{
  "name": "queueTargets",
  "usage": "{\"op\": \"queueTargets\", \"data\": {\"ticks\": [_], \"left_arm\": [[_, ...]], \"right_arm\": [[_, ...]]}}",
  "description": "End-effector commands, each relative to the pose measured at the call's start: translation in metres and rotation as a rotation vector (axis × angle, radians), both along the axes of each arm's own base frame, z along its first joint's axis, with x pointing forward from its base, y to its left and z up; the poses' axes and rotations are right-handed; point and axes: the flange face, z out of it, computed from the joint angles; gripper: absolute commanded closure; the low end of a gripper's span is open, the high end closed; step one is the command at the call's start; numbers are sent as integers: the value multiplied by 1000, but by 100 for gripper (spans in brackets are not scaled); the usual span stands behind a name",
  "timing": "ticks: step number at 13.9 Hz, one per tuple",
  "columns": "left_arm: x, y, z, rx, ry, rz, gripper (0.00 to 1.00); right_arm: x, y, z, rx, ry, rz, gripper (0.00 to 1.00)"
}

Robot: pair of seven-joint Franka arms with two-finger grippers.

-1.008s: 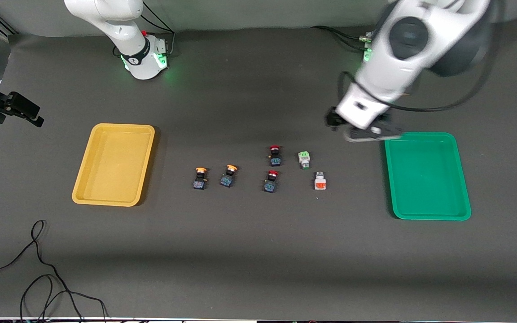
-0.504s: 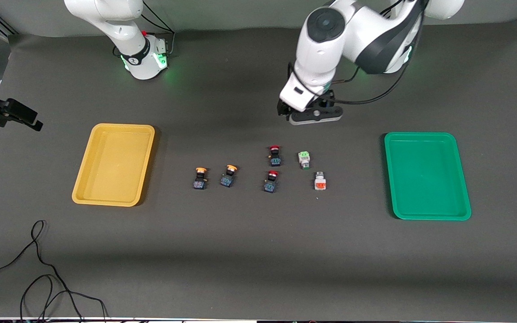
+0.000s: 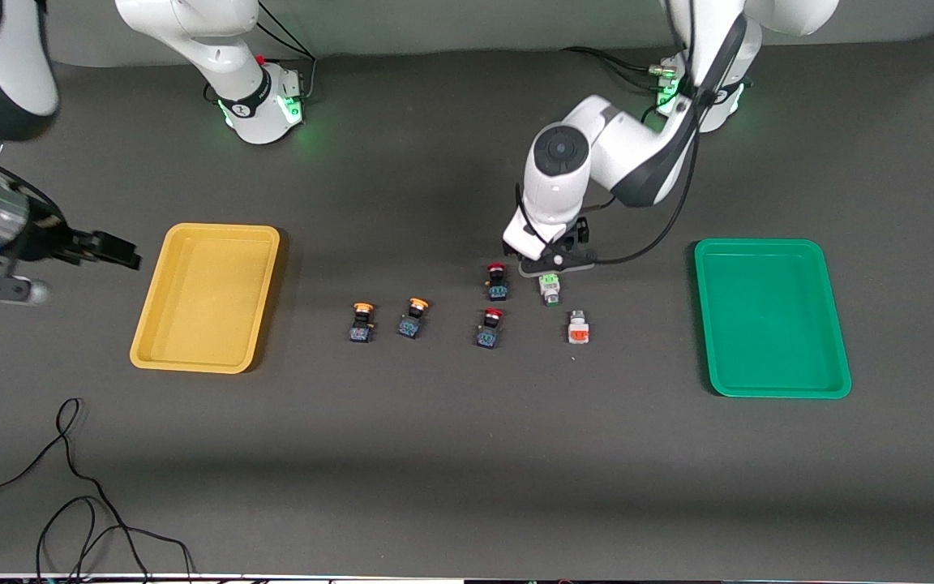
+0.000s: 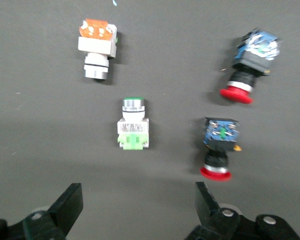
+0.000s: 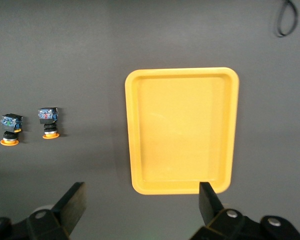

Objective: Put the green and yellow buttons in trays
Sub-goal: 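Grasp the green-capped button with the left gripper while the right gripper grasps a blue button, then carry the green button to the green tray while the right gripper carries the blue button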

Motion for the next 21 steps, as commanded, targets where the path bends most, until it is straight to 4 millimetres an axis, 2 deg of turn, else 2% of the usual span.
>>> {"op": "queueTargets", "data": {"ticks": [1,5,8,9,10,13,15,17,18,19,21], "left_arm": [[3,4,-43,6,-23,6,0],[8,11,-80,19,-35,-15,0],[22,23,-88,14,-52,-1,5],[22,23,-88,16,-52,-4,13],[23,22,-87,15,-53,-2,26],[26,21,-82,16,-54,4,66],[26,19,-78,12,-57,13,82],[30,15,-65,4,-66,18,84],[37,12,-51,7,-59,25,84],[45,7,-30,20,-45,28,84],[69,16,12,40,-15,62,86]], "right_arm": [[13,34,-29,11,-23,-26,0],[27,114,-84,13,-11,-70,0],[30,165,-127,30,2,-72,0],[29,182,-143,32,11,-49,0],[28,196,-157,35,14,-30,0],[30,217,-200,40,13,4,0],[27,228,-229,37,19,24,0],[24,232,-256,28,5,43,0],[21,234,-267,37,-14,34,0],[20,235,-277,43,-31,27,0],[17,240,-295,50,-35,34,0]]}}
